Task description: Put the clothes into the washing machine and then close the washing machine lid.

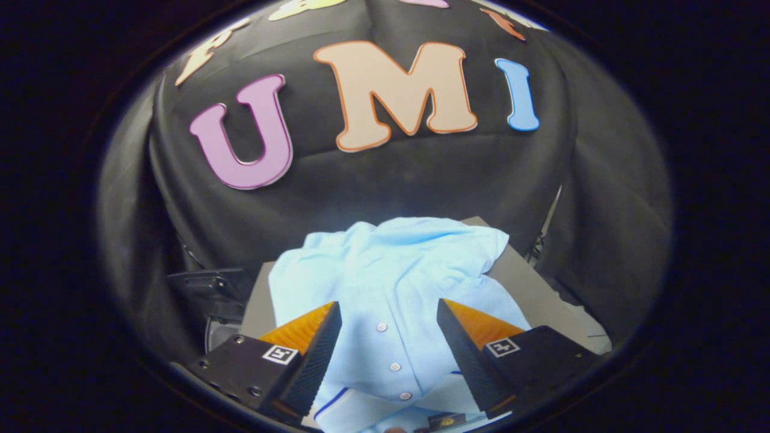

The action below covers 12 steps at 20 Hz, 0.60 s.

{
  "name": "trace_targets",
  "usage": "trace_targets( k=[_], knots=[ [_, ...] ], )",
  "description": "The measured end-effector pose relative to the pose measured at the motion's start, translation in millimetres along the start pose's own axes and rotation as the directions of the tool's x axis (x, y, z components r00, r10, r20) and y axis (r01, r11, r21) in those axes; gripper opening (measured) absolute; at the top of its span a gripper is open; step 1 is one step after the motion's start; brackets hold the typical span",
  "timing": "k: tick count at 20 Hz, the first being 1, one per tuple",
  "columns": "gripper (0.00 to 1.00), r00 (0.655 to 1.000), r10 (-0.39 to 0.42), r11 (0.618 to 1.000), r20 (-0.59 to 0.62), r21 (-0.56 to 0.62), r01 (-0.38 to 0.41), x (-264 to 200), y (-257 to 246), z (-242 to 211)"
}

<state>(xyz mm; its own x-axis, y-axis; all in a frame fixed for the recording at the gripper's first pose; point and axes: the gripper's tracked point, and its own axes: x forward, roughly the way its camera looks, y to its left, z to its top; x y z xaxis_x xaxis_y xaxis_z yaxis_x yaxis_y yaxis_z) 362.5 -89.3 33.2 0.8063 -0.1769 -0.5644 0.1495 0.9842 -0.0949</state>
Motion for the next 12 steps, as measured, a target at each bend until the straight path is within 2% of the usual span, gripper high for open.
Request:
trace_targets(
  k=[2, 4, 6, 7, 8, 11, 12],
  knots=[
    [0.98, 0.999, -0.041, 0.999, -0.004, -0.029, 0.041, 14, -8, 2],
    [0.98, 0.996, -0.025, 1.0, -0.081, -0.019, 0.024, 19, -2, -13],
    [1.0, 1.0, -0.016, 0.999, 0.002, -0.035, 0.016, 27, 0, -3],
    [0.97, 0.999, -0.026, 0.996, -0.021, -0.083, 0.024, 28, -4, -12],
    [0.97, 0.999, -0.033, 0.994, 0.011, -0.102, 0.034, 23, -4, -7],
    [0.8, 0.999, -0.038, 0.992, 0.009, -0.116, 0.039, 25, 1, -8],
    [0.62, 0.998, -0.057, 0.993, 0.002, -0.107, 0.057, 25, -2, -9]
  ],
)
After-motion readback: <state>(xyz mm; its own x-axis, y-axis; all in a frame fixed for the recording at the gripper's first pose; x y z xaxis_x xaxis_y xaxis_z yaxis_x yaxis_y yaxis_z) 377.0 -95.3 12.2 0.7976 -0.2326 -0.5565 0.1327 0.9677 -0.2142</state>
